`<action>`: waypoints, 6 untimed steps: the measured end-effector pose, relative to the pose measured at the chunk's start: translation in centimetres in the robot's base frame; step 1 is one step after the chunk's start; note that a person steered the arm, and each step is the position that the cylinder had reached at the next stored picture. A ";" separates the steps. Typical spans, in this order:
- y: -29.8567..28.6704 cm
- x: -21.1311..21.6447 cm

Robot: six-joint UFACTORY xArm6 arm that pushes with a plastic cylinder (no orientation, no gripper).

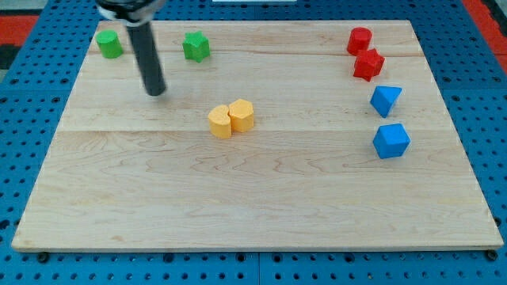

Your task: Move the green circle up a bit

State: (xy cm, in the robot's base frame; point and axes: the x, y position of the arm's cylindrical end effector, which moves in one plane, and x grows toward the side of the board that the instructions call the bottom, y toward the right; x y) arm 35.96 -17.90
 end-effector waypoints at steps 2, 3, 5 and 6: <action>-6.9 -4.8; -7.4 -6.8; -11.6 -6.7; -12.5 -7.7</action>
